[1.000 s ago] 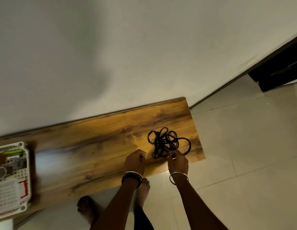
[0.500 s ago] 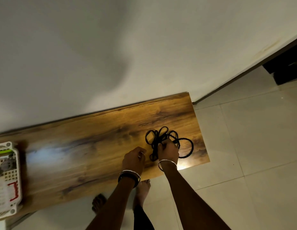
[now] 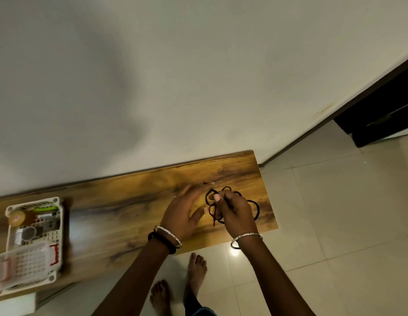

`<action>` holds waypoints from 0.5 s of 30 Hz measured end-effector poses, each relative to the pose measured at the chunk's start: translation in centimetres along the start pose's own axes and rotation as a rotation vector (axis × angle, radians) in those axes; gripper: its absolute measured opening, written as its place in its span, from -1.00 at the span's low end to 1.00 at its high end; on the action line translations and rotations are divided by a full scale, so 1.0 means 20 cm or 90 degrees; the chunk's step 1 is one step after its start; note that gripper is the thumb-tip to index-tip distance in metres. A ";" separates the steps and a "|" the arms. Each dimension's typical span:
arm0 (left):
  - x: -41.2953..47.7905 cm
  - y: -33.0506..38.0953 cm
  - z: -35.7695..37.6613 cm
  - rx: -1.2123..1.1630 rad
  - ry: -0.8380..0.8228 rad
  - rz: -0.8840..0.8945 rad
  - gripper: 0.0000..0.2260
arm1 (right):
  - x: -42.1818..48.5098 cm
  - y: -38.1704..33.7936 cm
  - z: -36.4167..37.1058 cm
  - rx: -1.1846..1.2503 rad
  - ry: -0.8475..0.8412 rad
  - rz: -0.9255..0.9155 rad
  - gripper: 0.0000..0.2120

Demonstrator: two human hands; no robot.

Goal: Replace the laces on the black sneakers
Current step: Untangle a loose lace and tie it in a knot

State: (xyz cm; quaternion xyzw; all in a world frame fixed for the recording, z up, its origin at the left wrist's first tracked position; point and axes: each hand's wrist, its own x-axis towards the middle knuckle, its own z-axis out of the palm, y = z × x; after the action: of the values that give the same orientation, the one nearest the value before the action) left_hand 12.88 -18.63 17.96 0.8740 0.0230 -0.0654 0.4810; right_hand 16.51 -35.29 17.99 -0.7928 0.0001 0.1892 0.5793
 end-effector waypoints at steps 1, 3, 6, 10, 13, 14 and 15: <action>-0.02 0.06 -0.05 -0.012 0.008 0.015 -0.54 | -0.03 -0.08 -0.01 0.009 -0.010 -0.013 -0.82; -0.07 0.18 -0.16 -0.030 0.046 0.051 -0.65 | -0.10 -0.27 -0.01 0.021 -0.030 -0.036 -0.79; -0.16 0.33 -0.32 -0.014 0.124 0.063 -0.78 | -0.23 -0.52 0.01 0.033 -0.046 -0.078 -0.74; -0.33 0.51 -0.56 -0.040 0.158 0.054 -0.89 | -0.39 -0.82 0.04 0.030 -0.057 -0.149 -0.76; -0.48 0.63 -0.73 -0.105 0.144 0.032 -0.91 | -0.50 -1.02 0.06 -0.003 -0.077 -0.194 -0.76; -0.52 0.66 -0.77 -0.132 0.140 0.030 -0.91 | -0.53 -1.08 0.07 -0.011 -0.091 -0.209 -0.76; -0.58 0.70 -0.82 -0.156 0.141 0.031 -0.89 | -0.57 -1.15 0.09 -0.021 -0.113 -0.229 -0.76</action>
State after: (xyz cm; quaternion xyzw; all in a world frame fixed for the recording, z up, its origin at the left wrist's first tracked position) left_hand 4.36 -12.02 40.00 0.8108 0.0627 0.0465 0.5801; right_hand 10.52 -28.55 42.04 -0.7697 -0.1958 0.1516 0.5884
